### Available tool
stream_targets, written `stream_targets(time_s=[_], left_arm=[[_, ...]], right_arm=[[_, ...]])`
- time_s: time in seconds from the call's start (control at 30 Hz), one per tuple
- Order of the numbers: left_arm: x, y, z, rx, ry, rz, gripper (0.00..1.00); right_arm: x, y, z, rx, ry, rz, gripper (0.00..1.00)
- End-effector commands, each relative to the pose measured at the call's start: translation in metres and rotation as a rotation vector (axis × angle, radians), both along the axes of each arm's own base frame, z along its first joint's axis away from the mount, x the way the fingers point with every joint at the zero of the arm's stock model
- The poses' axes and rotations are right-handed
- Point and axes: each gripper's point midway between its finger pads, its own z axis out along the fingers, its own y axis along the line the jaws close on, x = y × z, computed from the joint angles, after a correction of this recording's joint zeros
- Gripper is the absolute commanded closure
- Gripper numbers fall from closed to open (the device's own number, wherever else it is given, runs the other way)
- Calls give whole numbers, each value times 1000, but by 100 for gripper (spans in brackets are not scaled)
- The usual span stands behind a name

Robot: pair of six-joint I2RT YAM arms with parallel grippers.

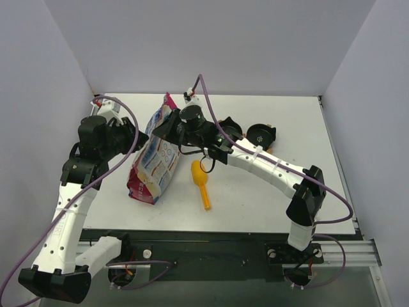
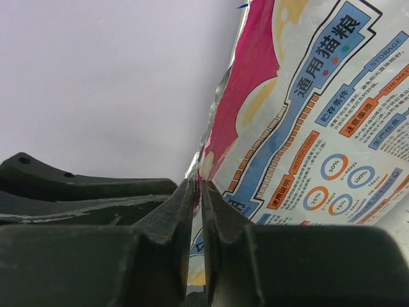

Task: Serve the pet food

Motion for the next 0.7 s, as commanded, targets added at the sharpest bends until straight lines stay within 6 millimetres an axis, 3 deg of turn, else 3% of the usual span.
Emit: stream_targets(time_s=[0.0, 0.13, 0.2, 0.27, 0.43, 0.5, 0.6, 0.67], left_arm=[[-5, -7, 6, -25, -44, -35, 67], [-9, -8, 2, -33, -41, -43, 65], [-10, -7, 4, -35, -50, -39, 63], [-9, -5, 5, -31, -55, -22, 60], [-4, -1, 18, -34, -86, 6, 43], [-2, -4, 22, -47, -90, -1, 41], [4, -5, 22, -52, -87, 2, 42], [8, -3, 20, -48, -82, 15, 49]], right_arm=[[0, -2, 21, 47, -11, -8, 91], [1, -3, 17, 4, -3, -19, 90], [0, -2, 16, -4, -1, -17, 100], [3, -4, 14, -33, -17, -43, 100], [-5, -3, 26, -37, -76, -38, 100], [-8, -2, 24, -8, -74, -25, 100], [-7, 4, 32, 58, -76, -2, 100], [-6, 6, 34, 69, -72, -3, 100]])
